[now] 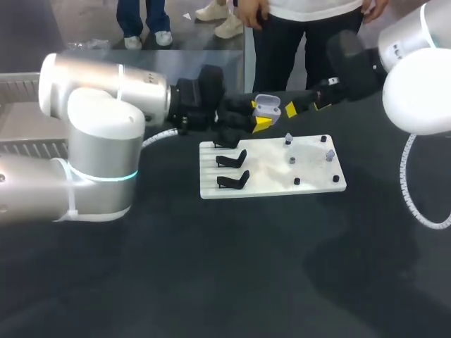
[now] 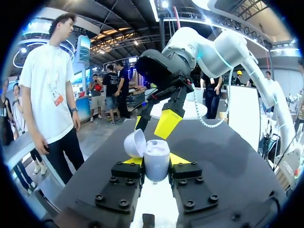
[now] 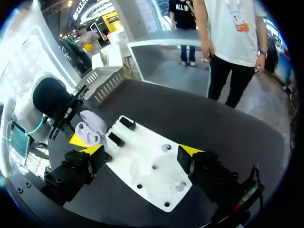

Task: Pick up each earbud case from the left stands, insert the matching earbuds, close the lid, and place the case in the box.

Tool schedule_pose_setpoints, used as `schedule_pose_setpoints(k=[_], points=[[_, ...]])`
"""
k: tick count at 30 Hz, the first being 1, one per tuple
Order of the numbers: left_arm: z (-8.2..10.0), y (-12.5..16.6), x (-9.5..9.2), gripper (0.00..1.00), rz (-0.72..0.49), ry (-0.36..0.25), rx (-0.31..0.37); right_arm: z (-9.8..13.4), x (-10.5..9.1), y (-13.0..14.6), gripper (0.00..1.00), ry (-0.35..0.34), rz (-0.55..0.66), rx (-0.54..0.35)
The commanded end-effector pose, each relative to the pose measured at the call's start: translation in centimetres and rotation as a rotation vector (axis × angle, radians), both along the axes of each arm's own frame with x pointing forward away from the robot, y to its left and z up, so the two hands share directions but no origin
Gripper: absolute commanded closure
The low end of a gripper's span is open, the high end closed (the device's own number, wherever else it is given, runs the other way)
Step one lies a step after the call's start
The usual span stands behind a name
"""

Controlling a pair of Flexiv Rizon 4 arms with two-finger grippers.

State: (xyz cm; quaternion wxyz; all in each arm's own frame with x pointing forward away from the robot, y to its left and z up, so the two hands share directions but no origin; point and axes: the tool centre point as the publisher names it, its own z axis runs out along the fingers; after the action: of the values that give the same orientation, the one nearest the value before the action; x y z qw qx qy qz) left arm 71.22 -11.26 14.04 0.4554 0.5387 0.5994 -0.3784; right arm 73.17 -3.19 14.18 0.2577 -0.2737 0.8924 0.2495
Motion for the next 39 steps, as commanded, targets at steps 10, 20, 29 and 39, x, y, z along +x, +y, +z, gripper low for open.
schedule_pose_setpoints(k=[10, 20, 29, 39], points=[[0.1, 3.9, 1.7, 1.00, -0.035, -0.007, -0.272, -0.5, -3.6, -4.6, 0.00, 0.030, -0.146, -0.373], [0.5, 4.0, 2.0, 1.00, -0.029, -0.009, -0.269, -3.3, -4.3, -7.7, 0.00, 0.121, -0.238, -0.497], [0.9, 4.1, 1.9, 1.00, -0.056, -0.015, -0.280, -5.8, -3.7, -8.1, 0.00, 0.189, -0.243, -0.552], [0.9, 4.1, 1.9, 1.00, -0.056, -0.015, -0.280, -7.6, -2.5, -6.6, 0.36, 0.273, -0.324, -0.565]])
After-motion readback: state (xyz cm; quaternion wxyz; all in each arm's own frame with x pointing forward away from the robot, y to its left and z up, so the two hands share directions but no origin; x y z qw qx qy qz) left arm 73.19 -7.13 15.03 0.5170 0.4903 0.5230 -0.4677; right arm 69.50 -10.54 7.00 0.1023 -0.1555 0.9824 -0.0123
